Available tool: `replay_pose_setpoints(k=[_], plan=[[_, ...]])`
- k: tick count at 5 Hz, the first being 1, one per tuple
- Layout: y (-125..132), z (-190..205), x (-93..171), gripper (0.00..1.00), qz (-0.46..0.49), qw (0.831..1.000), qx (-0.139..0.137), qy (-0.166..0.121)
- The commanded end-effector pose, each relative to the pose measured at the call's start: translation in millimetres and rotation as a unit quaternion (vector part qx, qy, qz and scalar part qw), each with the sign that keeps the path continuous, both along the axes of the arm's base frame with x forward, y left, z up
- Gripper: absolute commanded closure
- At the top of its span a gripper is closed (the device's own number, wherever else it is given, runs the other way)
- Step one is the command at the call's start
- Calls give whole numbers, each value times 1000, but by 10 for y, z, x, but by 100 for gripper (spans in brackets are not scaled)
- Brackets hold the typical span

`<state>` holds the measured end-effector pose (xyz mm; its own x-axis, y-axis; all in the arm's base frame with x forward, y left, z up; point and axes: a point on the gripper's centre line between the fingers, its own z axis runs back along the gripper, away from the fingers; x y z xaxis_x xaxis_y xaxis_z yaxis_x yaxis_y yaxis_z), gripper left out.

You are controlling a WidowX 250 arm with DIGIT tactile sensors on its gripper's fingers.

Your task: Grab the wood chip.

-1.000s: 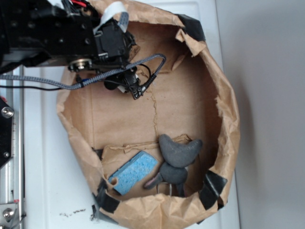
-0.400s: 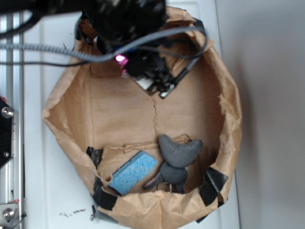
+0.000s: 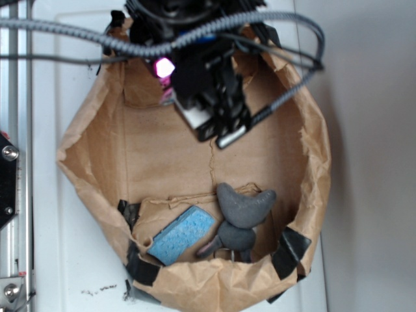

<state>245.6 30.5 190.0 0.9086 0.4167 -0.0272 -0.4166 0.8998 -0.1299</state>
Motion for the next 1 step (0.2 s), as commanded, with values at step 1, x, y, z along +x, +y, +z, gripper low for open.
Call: replay_pose_setpoints(k=[1], plan=[[5, 286, -2, 100, -70, 992, 72, -71]])
